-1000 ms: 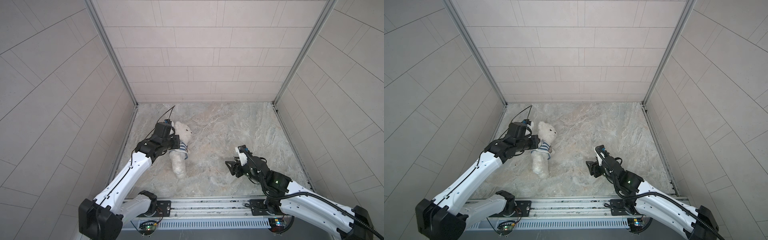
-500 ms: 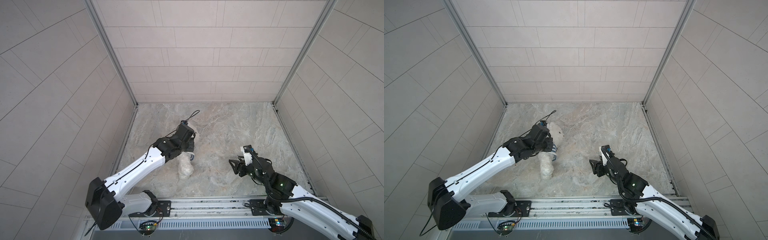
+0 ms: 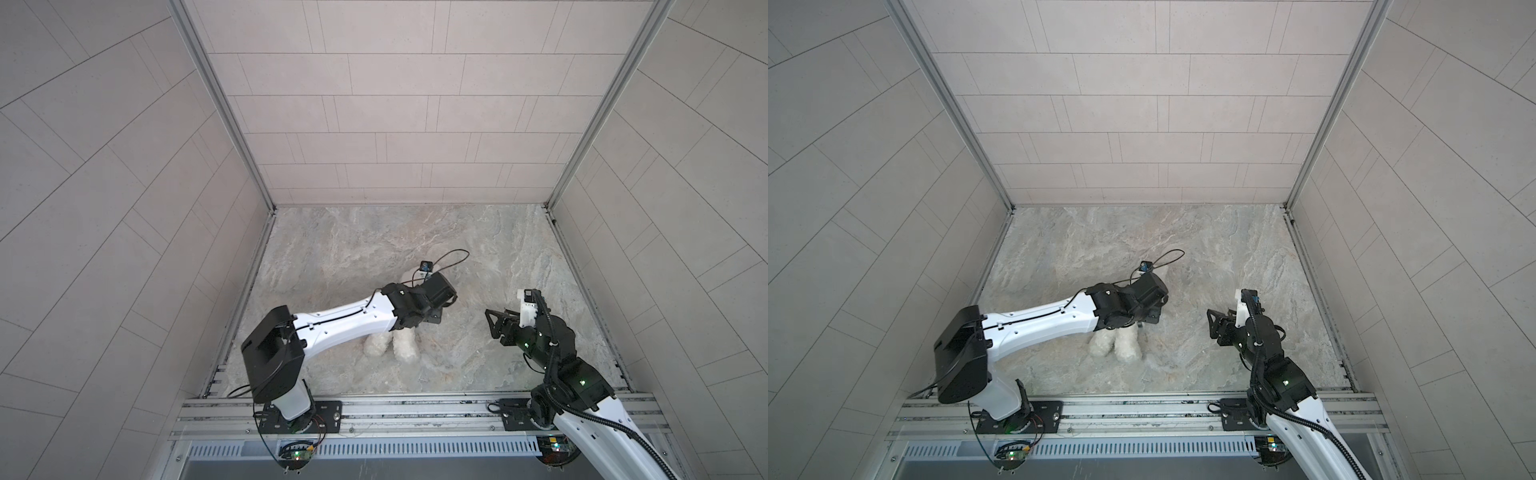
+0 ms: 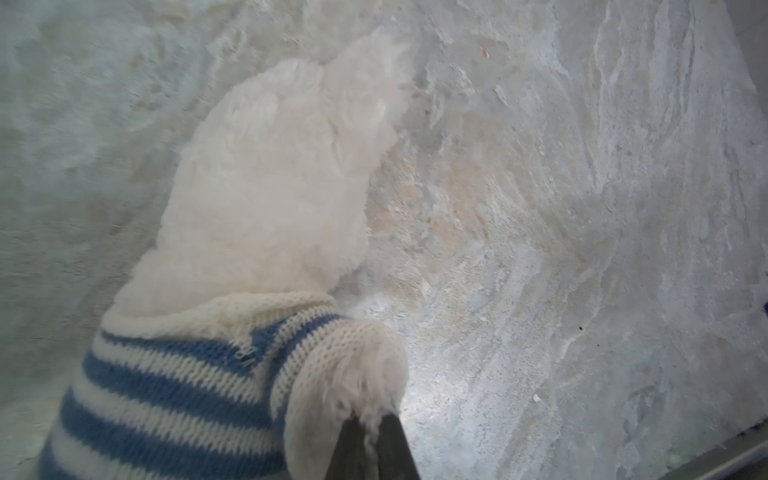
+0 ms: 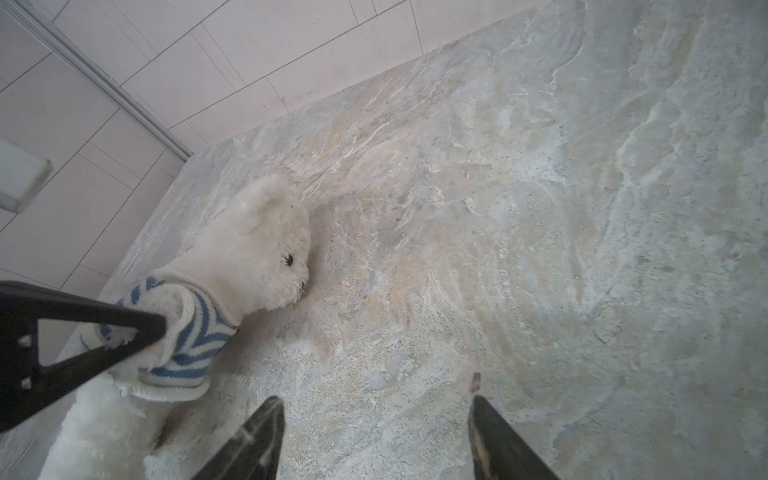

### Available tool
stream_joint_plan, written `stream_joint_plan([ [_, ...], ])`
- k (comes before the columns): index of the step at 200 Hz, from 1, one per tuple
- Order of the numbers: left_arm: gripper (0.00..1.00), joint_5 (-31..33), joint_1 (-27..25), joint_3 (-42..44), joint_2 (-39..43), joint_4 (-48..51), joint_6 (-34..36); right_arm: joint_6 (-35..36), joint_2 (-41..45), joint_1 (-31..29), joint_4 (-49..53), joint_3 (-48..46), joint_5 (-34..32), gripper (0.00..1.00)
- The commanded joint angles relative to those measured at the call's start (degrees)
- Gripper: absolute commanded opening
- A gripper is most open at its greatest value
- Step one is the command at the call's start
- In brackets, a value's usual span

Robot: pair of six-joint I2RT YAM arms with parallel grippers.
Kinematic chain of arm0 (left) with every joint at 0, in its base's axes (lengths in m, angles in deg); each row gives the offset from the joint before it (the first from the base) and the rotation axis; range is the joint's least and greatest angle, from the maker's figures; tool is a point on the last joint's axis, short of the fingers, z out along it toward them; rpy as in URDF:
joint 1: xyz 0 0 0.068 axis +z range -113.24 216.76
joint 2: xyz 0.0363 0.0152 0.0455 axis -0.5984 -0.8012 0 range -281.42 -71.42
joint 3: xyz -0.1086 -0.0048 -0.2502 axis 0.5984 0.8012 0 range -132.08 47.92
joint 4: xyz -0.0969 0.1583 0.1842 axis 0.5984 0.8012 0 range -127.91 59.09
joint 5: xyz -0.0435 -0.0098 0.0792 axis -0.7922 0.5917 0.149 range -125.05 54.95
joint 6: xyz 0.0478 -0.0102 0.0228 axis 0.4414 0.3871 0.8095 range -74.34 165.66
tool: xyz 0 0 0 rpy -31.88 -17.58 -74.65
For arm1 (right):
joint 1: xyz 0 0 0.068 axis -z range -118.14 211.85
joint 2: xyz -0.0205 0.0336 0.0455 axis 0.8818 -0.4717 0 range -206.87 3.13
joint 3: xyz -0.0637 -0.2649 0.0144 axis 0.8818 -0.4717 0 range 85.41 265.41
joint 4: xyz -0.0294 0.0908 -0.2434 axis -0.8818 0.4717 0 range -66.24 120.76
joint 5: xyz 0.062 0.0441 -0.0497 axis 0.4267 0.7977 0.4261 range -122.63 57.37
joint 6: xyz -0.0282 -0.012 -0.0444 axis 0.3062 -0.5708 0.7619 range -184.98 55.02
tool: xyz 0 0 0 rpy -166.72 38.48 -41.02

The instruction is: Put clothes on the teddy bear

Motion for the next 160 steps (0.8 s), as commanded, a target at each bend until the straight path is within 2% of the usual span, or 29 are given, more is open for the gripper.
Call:
stream_joint_plan([
  [1, 0.18, -3.1, -2.1, -2.9, -2.4, -2.8, -2.1, 0.7, -1.5, 1.1, 1.1, 2.2, 2.6, 0.72],
  [26, 0.43, -8.1, -2.6, -2.6, -2.3, -6.4, -0.9, 1.0, -3.1, 1.3, 0.9, 2.1, 2.6, 0.71],
  [40, 0.49, -10.0, -2.6, -2.1, -1.2, -7.2, 0.2, 1.2, -3.6, 1.3, 0.8, 2.0, 2.6, 0.71],
  [77, 0.51, -11.1, -1.2, 1.2, 5.9, -4.9, 4.0, 2.5, -6.5, 1.3, -0.7, 2.7, 5.4, 0.71],
  [110, 0.44, -11.0, 5.6, 7.7, 12.1, -1.9, 7.9, 2.4, -11.5, 0.0, -5.0, 3.6, 9.7, 0.69],
  [132, 0.41, -13.8, 10.9, 11.4, 14.1, -2.2, 10.4, 3.5, -14.9, -4.5, -5.7, 6.4, 8.6, 0.66],
  [160, 0.38, -15.9, 13.7, 12.5, 13.2, -2.0, 13.8, 4.5, -20.9, -13.2, -6.8, 9.9, 3.4, 0.58],
])
